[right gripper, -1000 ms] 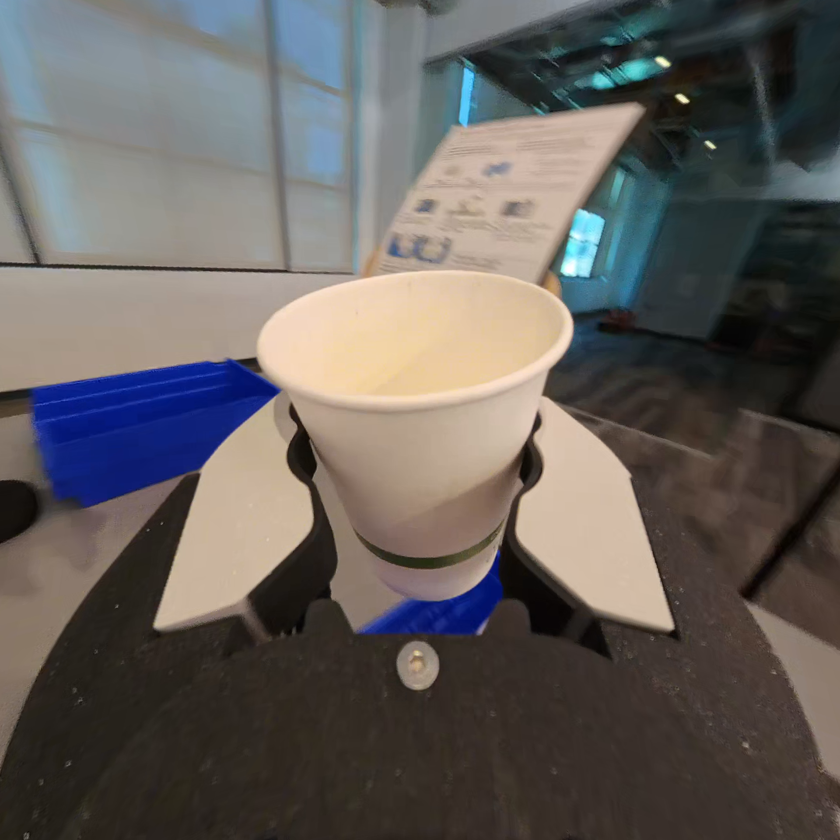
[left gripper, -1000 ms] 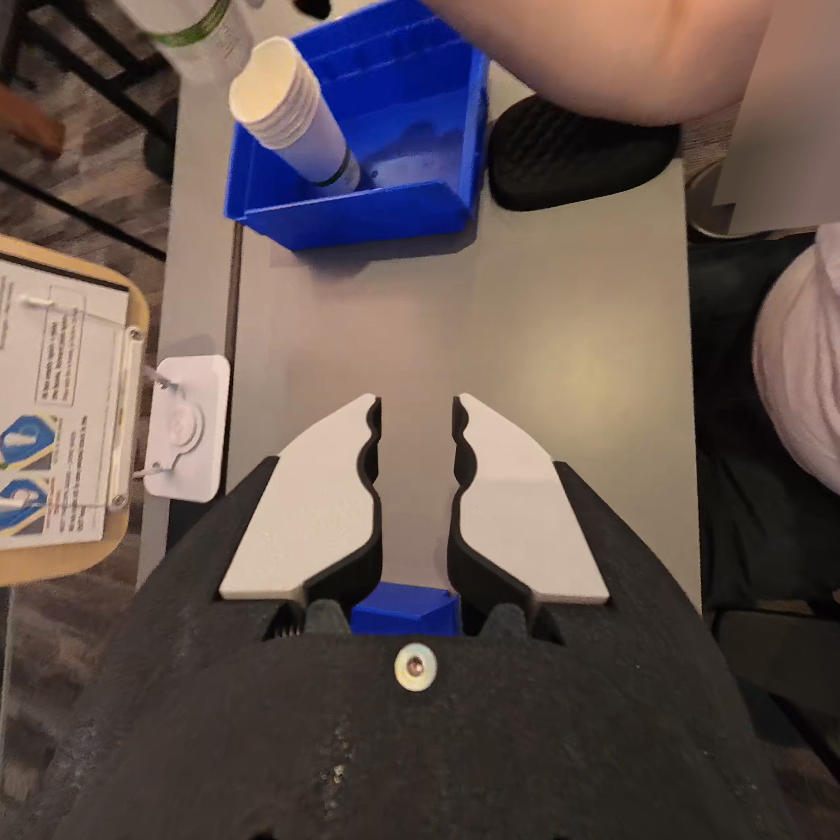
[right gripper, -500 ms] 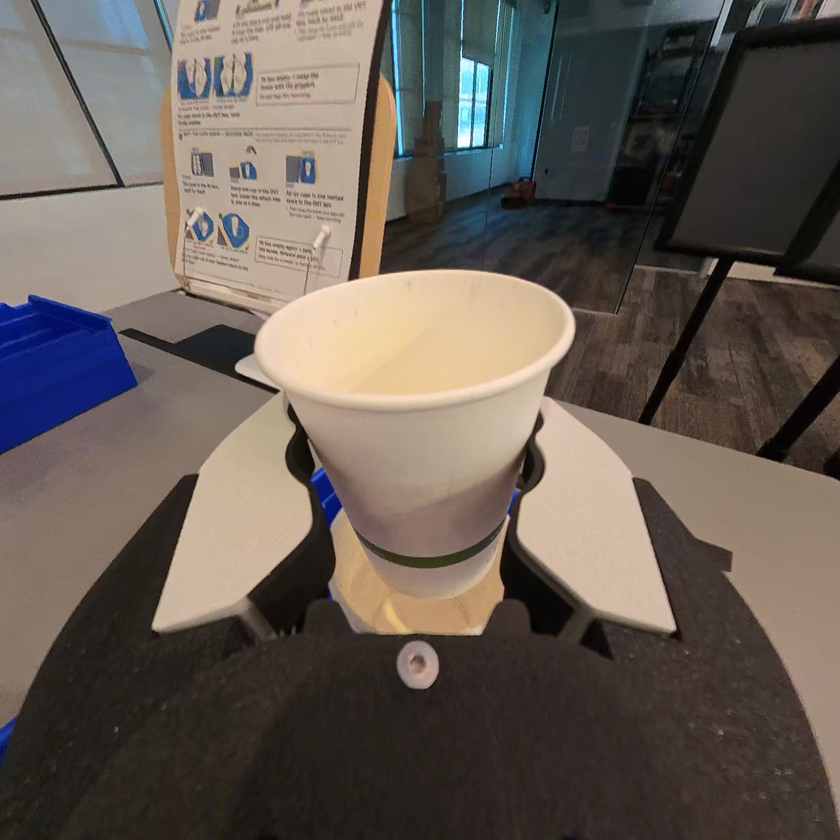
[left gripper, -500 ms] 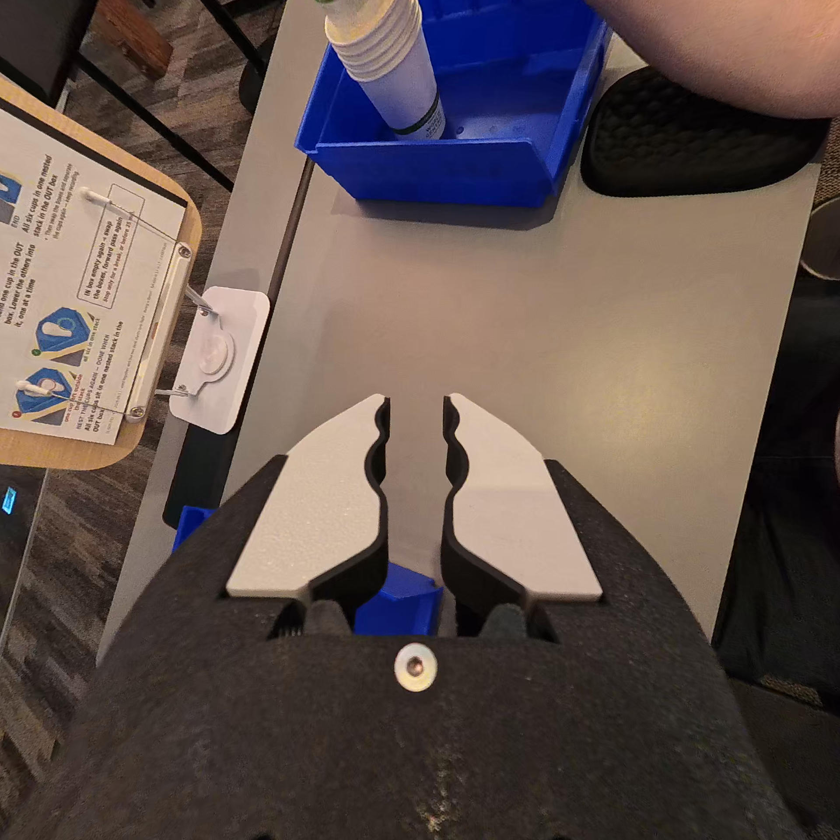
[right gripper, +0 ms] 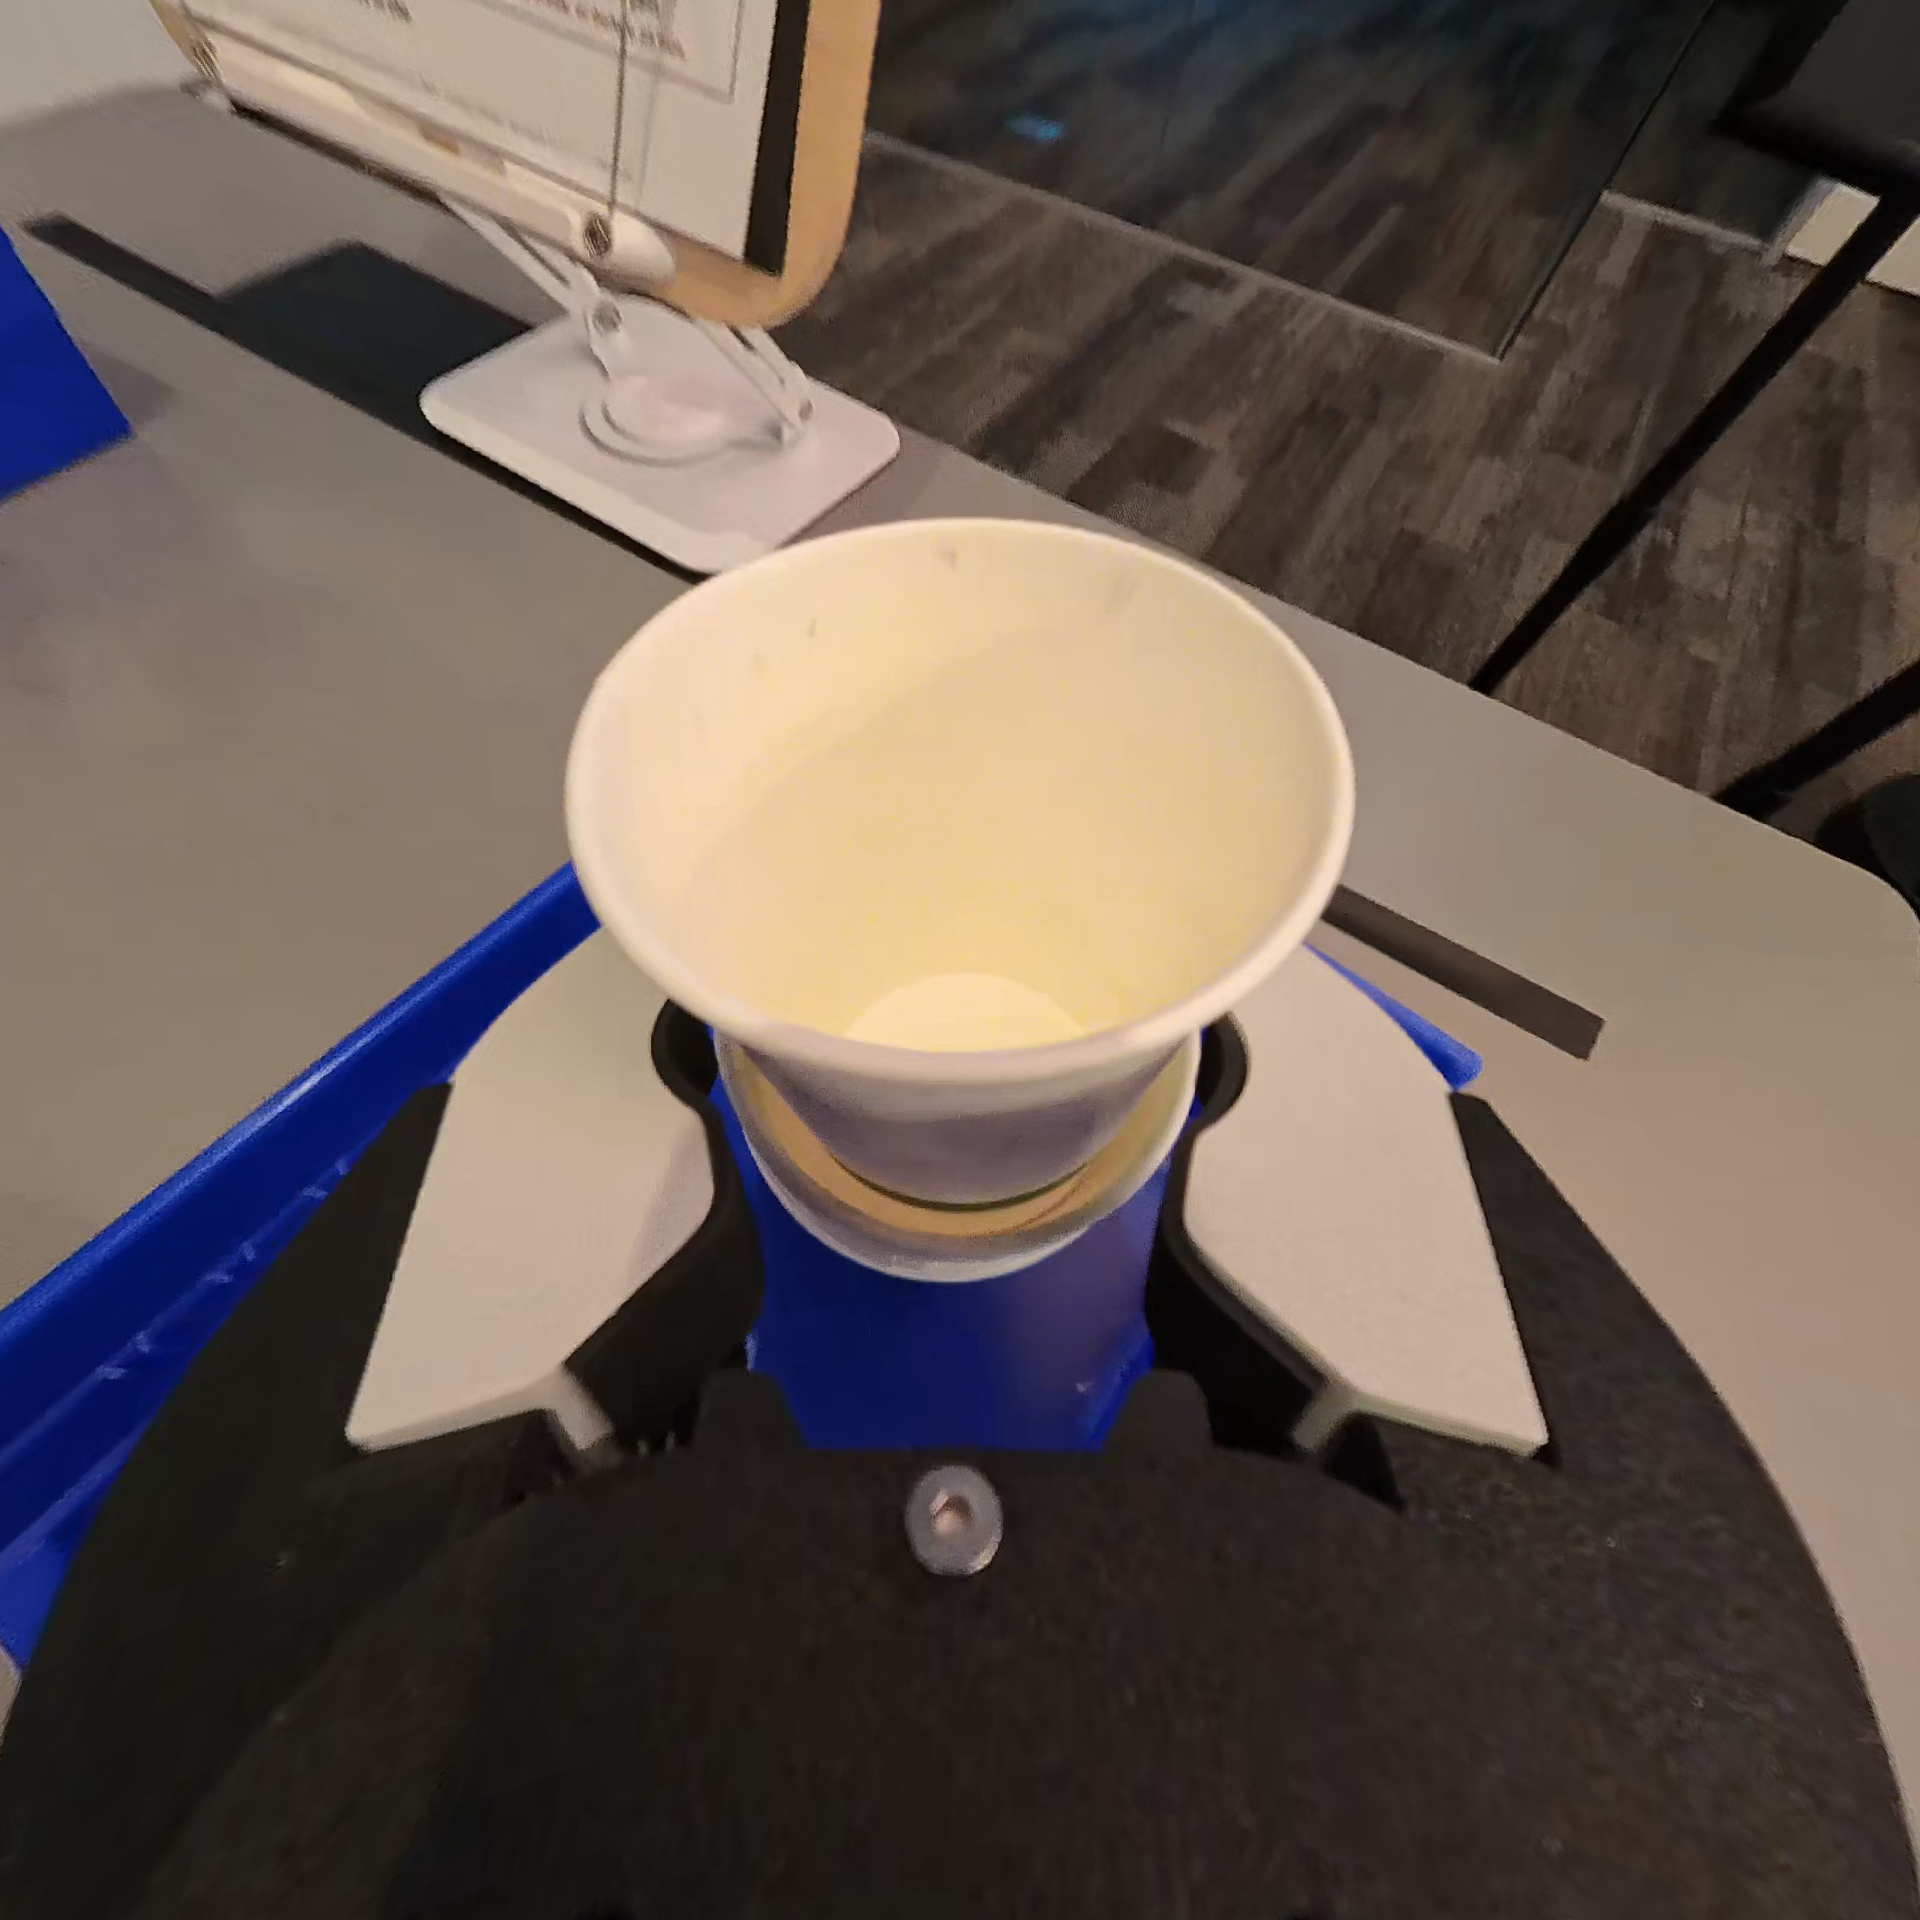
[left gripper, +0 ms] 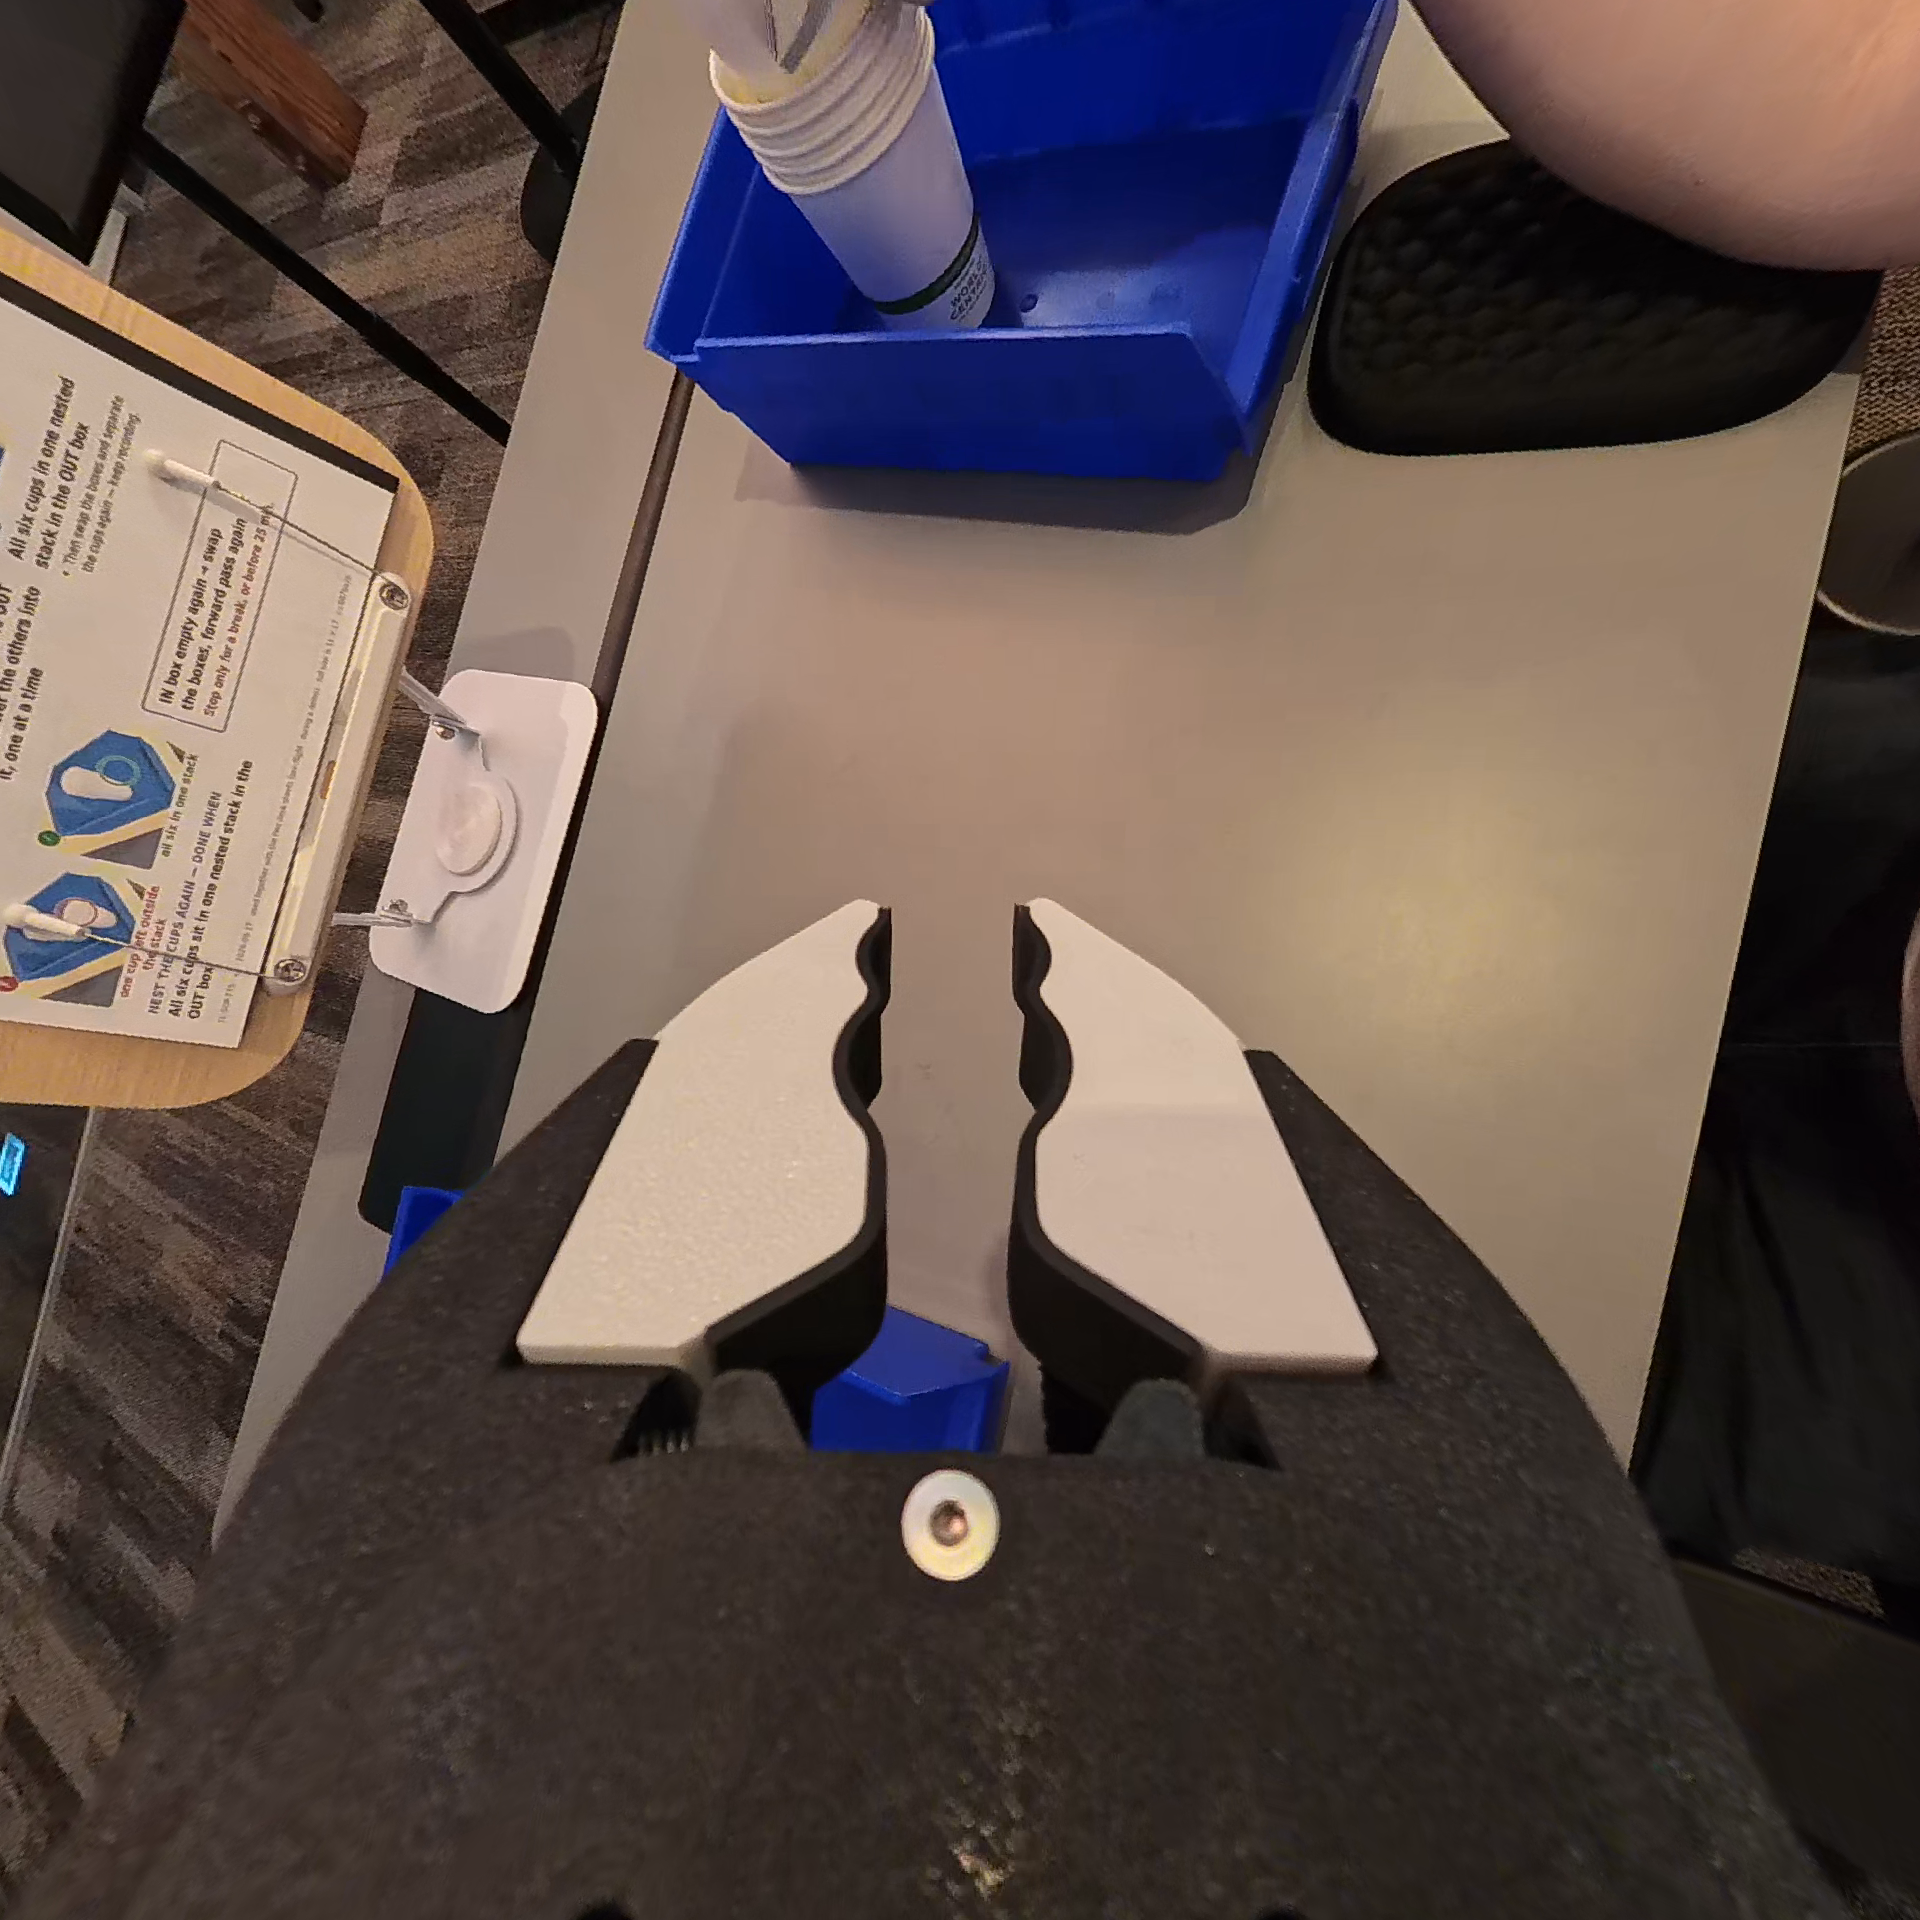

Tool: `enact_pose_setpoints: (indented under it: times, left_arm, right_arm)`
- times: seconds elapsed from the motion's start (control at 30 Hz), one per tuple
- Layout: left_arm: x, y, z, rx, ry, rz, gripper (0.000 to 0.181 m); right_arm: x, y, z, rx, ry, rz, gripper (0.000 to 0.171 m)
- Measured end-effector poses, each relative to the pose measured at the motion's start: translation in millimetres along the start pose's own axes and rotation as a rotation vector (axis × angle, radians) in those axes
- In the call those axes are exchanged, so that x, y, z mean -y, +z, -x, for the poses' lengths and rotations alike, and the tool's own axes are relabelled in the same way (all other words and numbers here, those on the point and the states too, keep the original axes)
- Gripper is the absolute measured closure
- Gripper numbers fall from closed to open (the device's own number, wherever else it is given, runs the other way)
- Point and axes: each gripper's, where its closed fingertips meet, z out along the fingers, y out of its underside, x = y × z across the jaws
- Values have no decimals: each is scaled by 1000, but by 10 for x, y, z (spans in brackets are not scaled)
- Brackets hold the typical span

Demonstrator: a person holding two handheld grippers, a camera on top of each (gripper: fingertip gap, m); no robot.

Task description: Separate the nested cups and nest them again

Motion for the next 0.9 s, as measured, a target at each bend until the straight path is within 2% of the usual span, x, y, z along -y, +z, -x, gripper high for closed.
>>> enact_pose_setpoints:
  times: [0.1, 0.17, 0.3, 0.47, 0.67, 0.9]
  left_arm:
    - [-20, 12, 1, 9, 23, 21, 159]
    - [-20, 7, -5, 9, 30, 32, 158]
    - [27, -27, 5, 12, 30, 23, 158]
    - [2, -45, 48, 38, 21, 28, 157]
    - [-183, -176, 402, 214, -77, 11, 152]
    - [-256, -398, 784, 390, -265, -193, 147]
  right_arm:
    - [-110, -19, -33, -52, -39, 102, 76]
    - [-103, -63, -51, -79, -51, 118, 81]
    - [-54, -160, -19, -94, -84, 126, 72]
    - [-32, -329, -3, -118, -101, 149, 73]
    - [255, -767, 47, -121, -74, -4, 76]
    - [479, -1152, 10, -186, -87, -149, 84]
